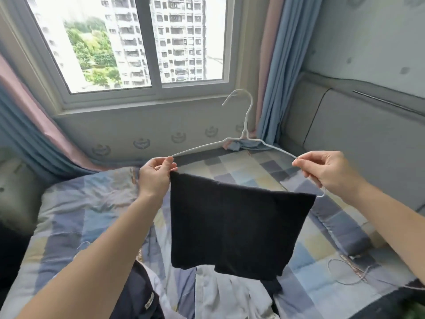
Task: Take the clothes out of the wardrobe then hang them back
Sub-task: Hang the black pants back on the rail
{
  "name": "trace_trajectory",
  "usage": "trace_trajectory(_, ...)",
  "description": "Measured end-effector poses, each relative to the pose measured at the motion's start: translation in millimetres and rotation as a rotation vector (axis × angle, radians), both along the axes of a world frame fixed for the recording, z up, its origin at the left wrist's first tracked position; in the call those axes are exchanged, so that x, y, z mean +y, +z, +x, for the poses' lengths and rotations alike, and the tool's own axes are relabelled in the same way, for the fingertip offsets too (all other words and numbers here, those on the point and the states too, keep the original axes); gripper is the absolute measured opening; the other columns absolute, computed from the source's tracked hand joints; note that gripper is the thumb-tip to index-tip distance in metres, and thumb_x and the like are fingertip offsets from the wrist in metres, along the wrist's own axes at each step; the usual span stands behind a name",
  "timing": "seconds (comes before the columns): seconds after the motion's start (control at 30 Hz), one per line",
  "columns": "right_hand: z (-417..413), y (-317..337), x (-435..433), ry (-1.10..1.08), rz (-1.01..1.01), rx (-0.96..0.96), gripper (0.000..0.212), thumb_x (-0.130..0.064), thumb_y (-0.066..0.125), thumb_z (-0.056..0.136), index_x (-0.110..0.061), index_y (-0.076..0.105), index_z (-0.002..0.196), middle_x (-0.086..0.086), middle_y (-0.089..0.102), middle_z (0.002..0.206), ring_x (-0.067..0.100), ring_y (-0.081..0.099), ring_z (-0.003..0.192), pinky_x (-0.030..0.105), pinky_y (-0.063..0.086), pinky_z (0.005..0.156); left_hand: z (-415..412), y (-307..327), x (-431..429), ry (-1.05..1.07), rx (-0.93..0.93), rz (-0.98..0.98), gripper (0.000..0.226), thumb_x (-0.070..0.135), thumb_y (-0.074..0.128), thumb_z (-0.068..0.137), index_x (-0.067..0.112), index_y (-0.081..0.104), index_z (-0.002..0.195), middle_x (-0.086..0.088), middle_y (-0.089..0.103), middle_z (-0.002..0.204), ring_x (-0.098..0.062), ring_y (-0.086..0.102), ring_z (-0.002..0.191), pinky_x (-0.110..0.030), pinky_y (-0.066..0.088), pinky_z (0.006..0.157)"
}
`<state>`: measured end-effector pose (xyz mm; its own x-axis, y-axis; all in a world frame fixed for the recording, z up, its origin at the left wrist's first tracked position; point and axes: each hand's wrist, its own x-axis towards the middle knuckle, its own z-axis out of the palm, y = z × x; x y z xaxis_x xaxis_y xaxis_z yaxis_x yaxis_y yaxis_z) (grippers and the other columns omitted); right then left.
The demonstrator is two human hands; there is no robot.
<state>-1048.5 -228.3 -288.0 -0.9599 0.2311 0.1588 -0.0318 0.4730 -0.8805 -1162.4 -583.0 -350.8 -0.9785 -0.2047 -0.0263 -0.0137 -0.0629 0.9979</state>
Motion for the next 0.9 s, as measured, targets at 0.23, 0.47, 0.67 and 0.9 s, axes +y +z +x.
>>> trace_trajectory(0.23,82,-22,-15,-0.098,-0.052,-0.139,0.006,-0.012,0.07,0.089,-0.015,0.075,0.089,0.008,0.064,0.063,0.017,0.052,0.058,0.025,0.043,0.059,24,-31,55,-0.351,-0.082,-0.133,0.011,0.026,0.065,0.097,0.016,0.071,0.094,-0.002,0.077,0.086,-0.023,0.074,0.088,-0.045,0.059,0.088)
trace_trajectory(0.47,184,-27,-5,-0.247,-0.304,-0.147,0.016,0.0,0.06,0.093,-0.002,0.064,0.109,0.017,0.06,0.066,0.015,0.031,0.043,0.02,0.021,0.038,82,-49,156,-0.768,-0.103,-0.238,0.011,0.027,0.064,0.098,0.019,0.072,0.096,-0.001,0.077,0.088,-0.024,0.073,0.093,-0.049,0.057,0.093)
trace_trajectory(0.67,319,-33,23,-0.262,-0.745,-0.124,0.055,-0.044,0.052,0.089,-0.01,0.055,0.132,0.033,0.062,0.099,0.032,0.059,0.067,0.032,0.044,0.052,151,-56,258,-1.118,-0.075,-0.358,0.017,0.034,0.062,0.098,0.023,0.069,0.109,-0.001,0.074,0.103,-0.024,0.069,0.09,-0.046,0.058,0.089)
trace_trajectory(0.9,491,-32,38,-0.456,-0.941,0.117,0.094,-0.083,0.031,0.08,-0.018,0.042,0.148,0.035,0.057,0.127,0.047,0.05,0.128,0.061,0.036,0.108,305,-34,369,-1.507,0.022,-0.389,0.041,0.037,0.056,0.101,0.023,0.055,0.14,0.003,0.062,0.127,-0.012,0.059,0.112,-0.029,0.047,0.094)
